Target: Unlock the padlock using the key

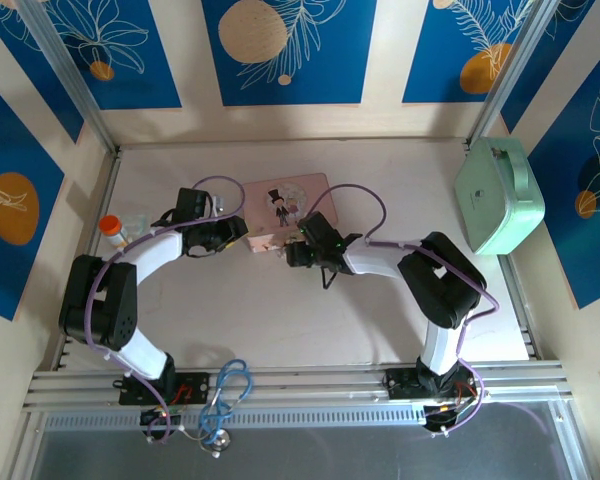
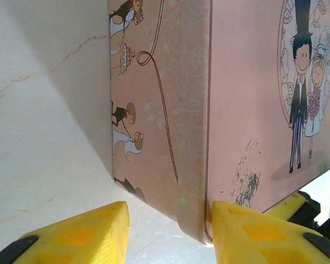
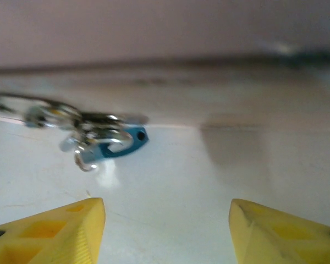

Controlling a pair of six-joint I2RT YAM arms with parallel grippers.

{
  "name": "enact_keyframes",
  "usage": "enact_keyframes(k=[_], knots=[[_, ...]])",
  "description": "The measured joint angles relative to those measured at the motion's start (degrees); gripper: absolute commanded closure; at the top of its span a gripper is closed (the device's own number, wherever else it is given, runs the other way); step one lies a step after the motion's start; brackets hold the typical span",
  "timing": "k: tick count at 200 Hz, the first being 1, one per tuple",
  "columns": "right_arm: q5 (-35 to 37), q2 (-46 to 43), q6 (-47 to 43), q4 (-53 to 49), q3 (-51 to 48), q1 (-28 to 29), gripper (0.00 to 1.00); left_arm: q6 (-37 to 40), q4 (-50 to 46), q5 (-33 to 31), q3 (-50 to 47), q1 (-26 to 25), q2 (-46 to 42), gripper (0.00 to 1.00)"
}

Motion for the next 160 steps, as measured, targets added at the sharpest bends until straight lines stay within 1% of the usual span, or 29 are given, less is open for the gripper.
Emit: enact_keyframes(k=[61,81,105,123,160], knots=[[-2.8,4.98,-2.54,1.03,5.05,-0.33,0.43,0.0,0.02,0.42,0.02,0.0,0.0,0.58],[-2.78,6.43,-2.51,0.09,6.16,-0.35,0.43,0.04,-0.07,0.44,0.02,0.0,0.0,0.52],[-2.8,6.78,-2.4,-2.19,8.07,-0.63,0.47,0.0,-0.94,0.42,0.26,0.0,0.0,0.46],[-2.99,7.39,-2.03,-3.87,9.77,-0.66,0.48,0.07,-1.46,0.39,0.7,-0.04,0.0,0.45],[-3.58,7.56,-1.77,-5.77,10.49,-0.35,0.46,0.02,-1.88,0.39,1.77,-0.83,0.0,0.46]])
